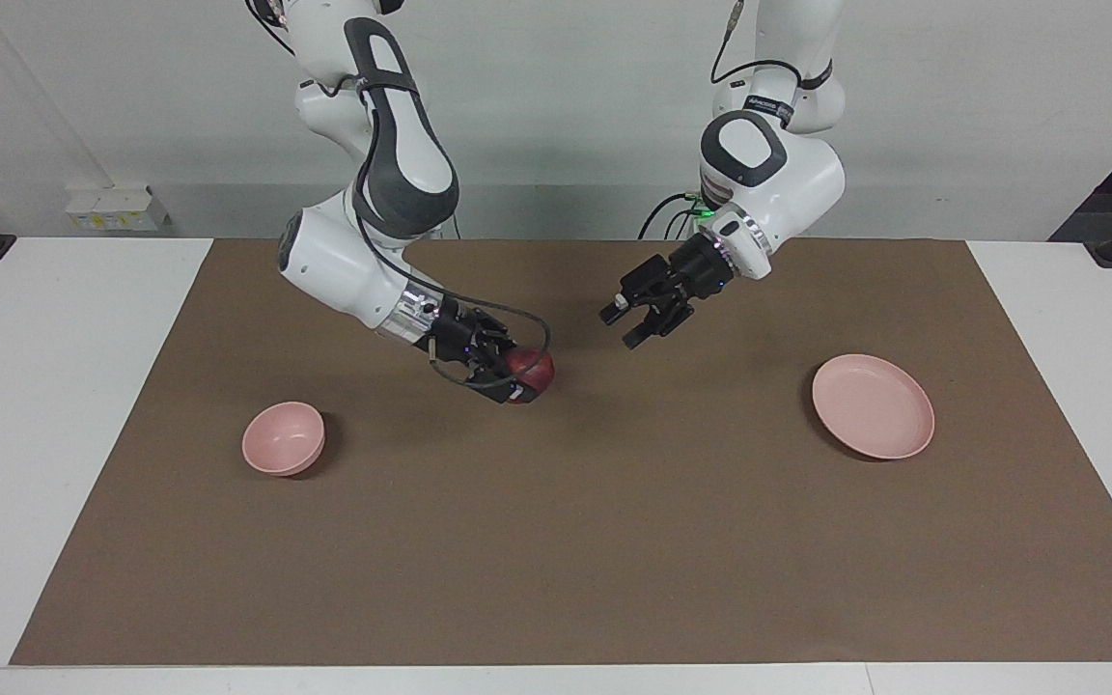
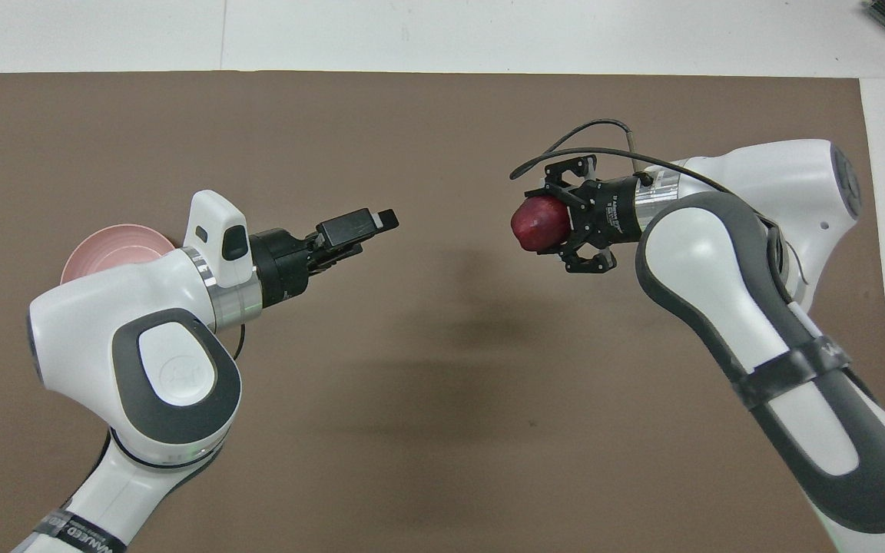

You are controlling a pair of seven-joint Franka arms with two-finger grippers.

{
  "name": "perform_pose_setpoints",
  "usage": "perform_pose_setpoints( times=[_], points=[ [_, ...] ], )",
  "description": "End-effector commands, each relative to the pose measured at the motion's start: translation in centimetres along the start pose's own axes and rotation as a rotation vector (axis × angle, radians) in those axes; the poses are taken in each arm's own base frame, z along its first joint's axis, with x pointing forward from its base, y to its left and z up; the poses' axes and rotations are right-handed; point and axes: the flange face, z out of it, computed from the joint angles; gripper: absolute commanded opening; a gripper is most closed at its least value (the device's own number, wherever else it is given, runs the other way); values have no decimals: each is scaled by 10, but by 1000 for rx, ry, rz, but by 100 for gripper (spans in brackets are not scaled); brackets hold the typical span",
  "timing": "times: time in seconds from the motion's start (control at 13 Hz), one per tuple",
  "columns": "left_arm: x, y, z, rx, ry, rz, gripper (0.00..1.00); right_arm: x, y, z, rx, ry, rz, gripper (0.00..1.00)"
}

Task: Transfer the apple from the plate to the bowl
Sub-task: 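Open the left gripper while the right gripper pulls the apple away, then lower the apple into the bowl with the right gripper while the left withdraws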

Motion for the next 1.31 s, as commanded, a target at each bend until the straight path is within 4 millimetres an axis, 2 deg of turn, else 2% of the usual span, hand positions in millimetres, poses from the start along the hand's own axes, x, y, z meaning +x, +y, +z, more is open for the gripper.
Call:
perform_pose_setpoints(
  times=[0.0,0.15,0.23,0.38,0.46,0.54,0.69,0.92,1.08,1.23],
  points=[
    [9,-20,-13,96,-16,83,100,17,-2,-12,-65,151,-161,0],
    [24,-38,-26,178,-79,164,100,33,2,-14,-126,240,-265,0],
    [34,-50,-35,238,-128,217,100,53,5,-25,-121,271,-266,0],
    [50,-74,-55,390,-216,331,100,85,15,-39,-165,322,-385,0],
    [58,-84,-65,473,-256,389,100,107,22,-52,-176,334,-428,0],
    [66,-89,-77,547,-293,438,100,123,28,-60,-200,346,-497,0],
    [92,-90,-115,680,-333,502,100,158,43,-82,-254,385,-589,0],
    [123,-44,-184,790,-382,529,100,185,61,-93,-293,385,-645,0],
    [129,-3,-220,788,-398,522,100,201,80,-90,-319,363,-640,0],
    [124,22,-244,787,-437,508,100,199,88,-73,-338,340,-627,0]
  ],
)
